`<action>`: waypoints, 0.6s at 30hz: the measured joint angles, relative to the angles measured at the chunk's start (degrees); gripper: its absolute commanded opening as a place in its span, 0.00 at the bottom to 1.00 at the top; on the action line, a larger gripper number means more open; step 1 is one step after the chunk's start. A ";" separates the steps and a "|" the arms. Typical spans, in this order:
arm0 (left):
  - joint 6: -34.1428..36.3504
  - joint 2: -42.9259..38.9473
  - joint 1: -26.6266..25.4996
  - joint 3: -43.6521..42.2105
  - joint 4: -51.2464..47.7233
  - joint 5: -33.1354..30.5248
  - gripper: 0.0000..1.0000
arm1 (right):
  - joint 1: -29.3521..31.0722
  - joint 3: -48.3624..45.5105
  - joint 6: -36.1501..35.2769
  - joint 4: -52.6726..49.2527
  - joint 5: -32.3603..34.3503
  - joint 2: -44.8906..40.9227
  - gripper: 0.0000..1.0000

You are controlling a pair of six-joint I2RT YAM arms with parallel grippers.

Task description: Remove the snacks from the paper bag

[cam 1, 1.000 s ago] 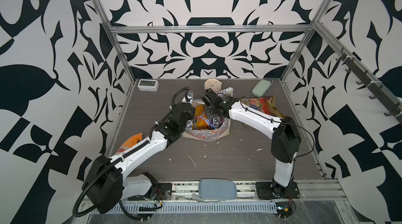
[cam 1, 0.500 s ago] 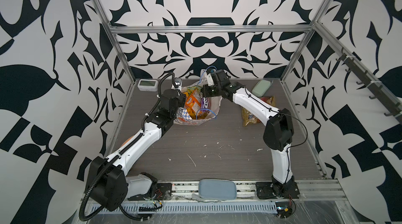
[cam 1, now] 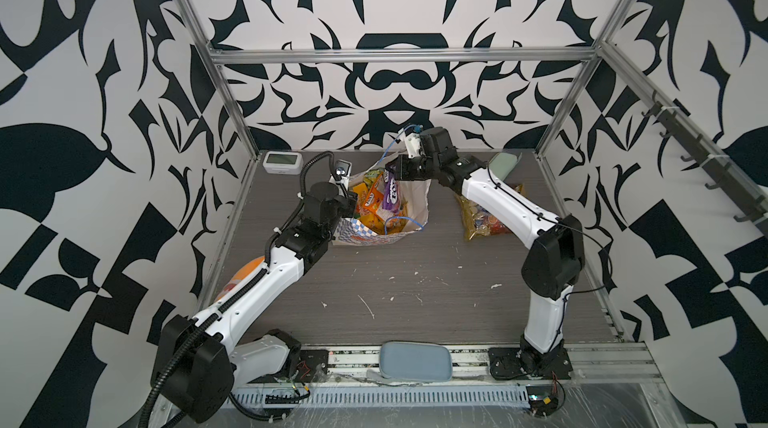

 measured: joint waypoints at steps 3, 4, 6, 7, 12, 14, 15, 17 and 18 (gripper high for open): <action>0.02 0.00 -0.24 -0.17 1.05 0.20 0.00 | 0.37 -0.11 -0.07 -0.04 -0.70 -1.77 0.00; 0.02 0.00 -0.33 -0.20 1.20 0.24 0.00 | 0.42 -0.11 -0.07 -0.04 -1.01 -2.16 0.00; 0.11 0.00 -0.37 -0.20 1.27 0.42 0.00 | 0.37 -0.11 -0.04 -0.04 -1.57 -2.51 0.00; 0.24 0.00 -0.46 -0.20 1.27 0.46 0.00 | 0.28 -0.11 -0.02 -0.04 -1.88 -2.58 0.00; 0.50 0.11 -0.59 -0.20 1.25 0.46 0.00 | -0.22 0.11 -0.07 -0.83 -3.34 -2.56 0.00; 0.63 0.22 -0.59 -0.20 1.27 0.35 0.00 | -0.31 0.76 -0.04 -1.70 -3.91 -2.54 0.00; 0.66 0.24 -0.59 -0.20 1.31 0.26 0.00 | -0.35 1.20 -0.04 -2.29 -4.28 -2.54 0.00; 0.76 0.24 -0.59 -0.20 1.42 0.07 0.00 | -0.35 1.84 -0.04 -3.08 -4.92 -2.54 0.00; 0.85 0.24 -0.59 -0.20 1.53 -0.07 0.00 | -0.35 2.03 -0.04 -3.41 -5.18 -2.56 0.00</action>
